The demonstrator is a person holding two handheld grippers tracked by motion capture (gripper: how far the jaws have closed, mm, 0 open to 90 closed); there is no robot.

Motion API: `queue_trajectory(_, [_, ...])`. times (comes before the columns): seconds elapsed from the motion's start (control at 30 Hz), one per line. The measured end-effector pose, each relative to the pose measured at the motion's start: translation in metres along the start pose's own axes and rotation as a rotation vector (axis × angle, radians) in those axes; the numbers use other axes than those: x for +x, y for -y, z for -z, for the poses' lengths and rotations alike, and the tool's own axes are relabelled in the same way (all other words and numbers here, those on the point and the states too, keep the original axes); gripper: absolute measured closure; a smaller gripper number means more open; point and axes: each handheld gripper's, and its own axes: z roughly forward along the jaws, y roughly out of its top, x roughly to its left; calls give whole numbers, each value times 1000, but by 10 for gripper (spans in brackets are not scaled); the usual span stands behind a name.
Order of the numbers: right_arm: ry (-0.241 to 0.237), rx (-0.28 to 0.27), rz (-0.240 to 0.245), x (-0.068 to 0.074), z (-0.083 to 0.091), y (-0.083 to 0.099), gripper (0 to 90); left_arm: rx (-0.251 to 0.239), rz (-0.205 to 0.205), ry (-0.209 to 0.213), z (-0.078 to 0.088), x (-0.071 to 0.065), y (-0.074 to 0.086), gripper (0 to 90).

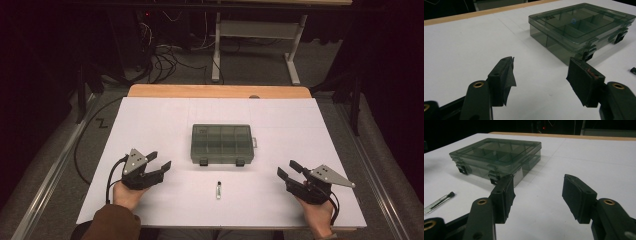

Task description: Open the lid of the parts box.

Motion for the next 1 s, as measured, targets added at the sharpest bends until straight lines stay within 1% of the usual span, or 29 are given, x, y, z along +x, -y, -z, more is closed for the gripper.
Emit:
queue_trajectory(0.4, [-9,0,2,1,-6,-2,442,-6,2,2,-5,-1,-3,380])
queue_trajectory(0.63, [-15,3,9,2,-12,-5,445,-7,1,8,-13,-4,-7,380])
queue_trajectory(0.87, [-21,7,19,4,-19,-7,448,-2,-9,15,-20,-7,-10,380])
queue_trajectory(1.0, [-24,14,14,5,-23,-8,448,-4,-9,20,-23,-8,-11,381])
